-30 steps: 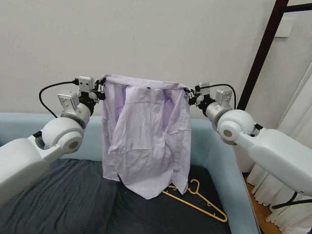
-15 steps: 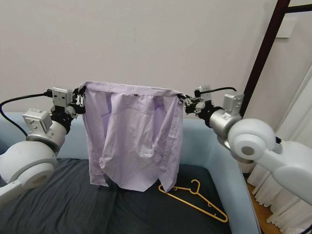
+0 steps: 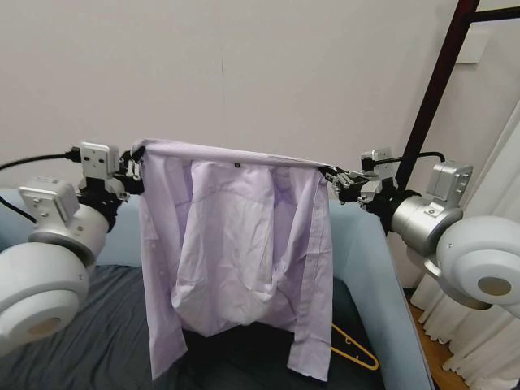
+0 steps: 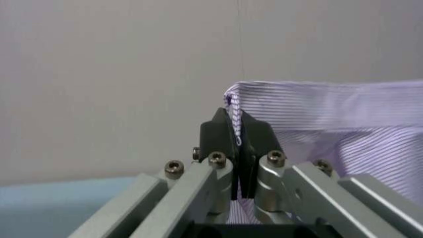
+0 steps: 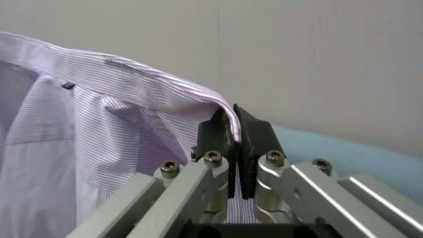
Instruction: Pick up the clothes from the sofa and hang them on the clothes hanger.
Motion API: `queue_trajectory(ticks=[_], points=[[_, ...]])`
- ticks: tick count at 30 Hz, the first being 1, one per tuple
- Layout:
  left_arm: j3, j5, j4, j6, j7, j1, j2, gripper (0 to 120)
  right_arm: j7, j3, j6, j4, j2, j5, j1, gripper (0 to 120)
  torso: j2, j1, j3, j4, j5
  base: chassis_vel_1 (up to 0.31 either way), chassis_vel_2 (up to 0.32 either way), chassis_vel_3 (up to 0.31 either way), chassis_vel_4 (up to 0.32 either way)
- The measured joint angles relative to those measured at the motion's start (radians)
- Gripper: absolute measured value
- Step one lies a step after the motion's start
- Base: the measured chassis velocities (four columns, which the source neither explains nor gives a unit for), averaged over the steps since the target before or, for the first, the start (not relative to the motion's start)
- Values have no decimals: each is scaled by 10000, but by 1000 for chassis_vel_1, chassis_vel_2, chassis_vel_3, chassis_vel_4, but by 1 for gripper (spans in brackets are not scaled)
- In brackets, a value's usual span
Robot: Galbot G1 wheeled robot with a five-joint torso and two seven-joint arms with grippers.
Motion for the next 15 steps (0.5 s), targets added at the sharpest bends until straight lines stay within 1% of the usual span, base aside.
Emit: queue_trajectory(ticks=[1,2,3,4,6,7,8,10,11,12,13,15], points=[[135,105,283,-3,0,104,-336,0,0,-209,65,-197,197,-262,-221,0,0,0,0,1,1,0,0,0,0],[135,105,283,-3,0,104,-336,0,0,-209,65,-197,197,-262,-221,0,0,0,0,1,1,0,0,0,0],[243,174,516,-19,5,195,-612,0,-21,-331,111,-340,369,-472,-458,0,-1,1,1,1,1,0,0,0,0],[384,352,854,-43,3,414,-1055,0,-37,-465,184,-540,649,-839,-907,0,-1,2,0,0,6,0,0,0,0],[625,980,1469,-85,29,956,-1872,0,-80,-630,304,-802,1087,-1691,-1940,0,-2,2,2,-1,3,0,0,0,0],[625,980,1469,-85,29,956,-1872,0,-80,-630,304,-802,1087,-1691,-1940,0,-2,2,2,-1,3,0,0,0,0],[695,1447,1923,-179,85,1347,-2329,0,-169,-672,341,-976,1317,-2221,-2474,0,-2,2,1,-7,7,0,0,0,0],[878,2297,2834,-421,262,1866,-3126,0,-390,-720,433,-1420,1648,-2990,-3153,0,-2,1,0,-2,4,0,0,0,0],[1045,2717,3365,-623,346,1987,-3513,0,-551,-744,531,-1777,1849,-3450,-3440,0,-2,1,0,-2,0,0,0,0,0],[1045,2717,3365,-623,346,1987,-3513,0,-551,-744,531,-1777,1849,-3450,-3440,0,-2,1,0,-2,0,0,0,0,0],[1270,3124,4028,-891,458,2027,-3920,0,-696,-783,671,-2191,2061,-3842,-3635,0,-2,0,0,-2,0,0,0,0,0],[1533,3711,5046,-1321,703,2023,-4617,0,-880,-827,878,-2949,2479,-4269,-3903,0,-3,2,1,-3,3,0,0,0,0]])
